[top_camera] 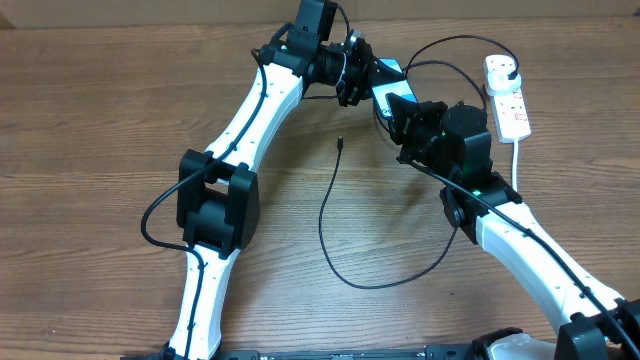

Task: Plug charger to phone and switch on socket

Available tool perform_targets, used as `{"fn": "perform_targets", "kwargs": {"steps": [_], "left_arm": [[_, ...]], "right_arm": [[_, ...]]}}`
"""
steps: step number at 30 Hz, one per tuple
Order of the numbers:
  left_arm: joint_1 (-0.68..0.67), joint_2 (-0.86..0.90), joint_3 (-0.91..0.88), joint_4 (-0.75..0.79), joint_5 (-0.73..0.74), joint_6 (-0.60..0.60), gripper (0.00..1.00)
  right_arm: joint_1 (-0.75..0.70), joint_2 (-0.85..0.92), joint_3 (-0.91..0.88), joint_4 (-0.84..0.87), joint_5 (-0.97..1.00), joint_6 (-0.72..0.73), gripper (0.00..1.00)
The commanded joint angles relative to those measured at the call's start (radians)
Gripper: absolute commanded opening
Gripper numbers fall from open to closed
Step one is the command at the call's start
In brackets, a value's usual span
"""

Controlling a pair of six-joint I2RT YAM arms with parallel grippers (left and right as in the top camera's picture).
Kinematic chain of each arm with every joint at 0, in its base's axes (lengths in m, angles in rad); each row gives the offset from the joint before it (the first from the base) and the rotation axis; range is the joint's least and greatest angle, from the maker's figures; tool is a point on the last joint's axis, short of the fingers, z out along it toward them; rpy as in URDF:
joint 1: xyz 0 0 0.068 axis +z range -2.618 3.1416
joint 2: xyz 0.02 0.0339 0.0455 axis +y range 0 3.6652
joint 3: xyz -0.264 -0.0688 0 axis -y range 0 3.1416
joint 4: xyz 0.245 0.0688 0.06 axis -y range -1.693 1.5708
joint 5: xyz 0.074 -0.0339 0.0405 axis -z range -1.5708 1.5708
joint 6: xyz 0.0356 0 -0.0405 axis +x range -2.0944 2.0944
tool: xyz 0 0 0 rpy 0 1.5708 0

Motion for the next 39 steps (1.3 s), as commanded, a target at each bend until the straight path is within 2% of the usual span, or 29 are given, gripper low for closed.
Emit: {"fn": "perform_targets", "kwargs": {"steps": [1,7,21,25,32,39], "left_arm": [[0.022,-0.016,0.014,0.029,-0.082,0.097,0.13],[0.021,-0.016,0.014,0.029,-0.061,0.099,0.16],[0.021,-0.016,0.014,0.029,-0.037,0.098,0.11],[0.021,-0.016,0.014,0.029,-0.037,0.095,0.04],[0.040,-0.016,0.014,0.034,-0.090,-0.014,0.04],[0.087,-0.016,0.014,0.082,-0.051,-0.061,0.04]], "right_arm": [[0.030,-0.006,-0.006,-0.037,-0.183,-0.139,0.04],[-0.004,-0.006,-0.006,-0.044,-0.173,-0.139,0.04],[-0.021,0.019,-0.006,-0.048,-0.116,-0.138,0.04],[-0.021,0.058,-0.006,-0.048,-0.127,-0.135,0.04],[-0.013,0.082,-0.006,-0.048,-0.159,-0.177,0.04],[-0.015,0.082,-0.006,-0.066,-0.156,-0.193,0.04]]}}
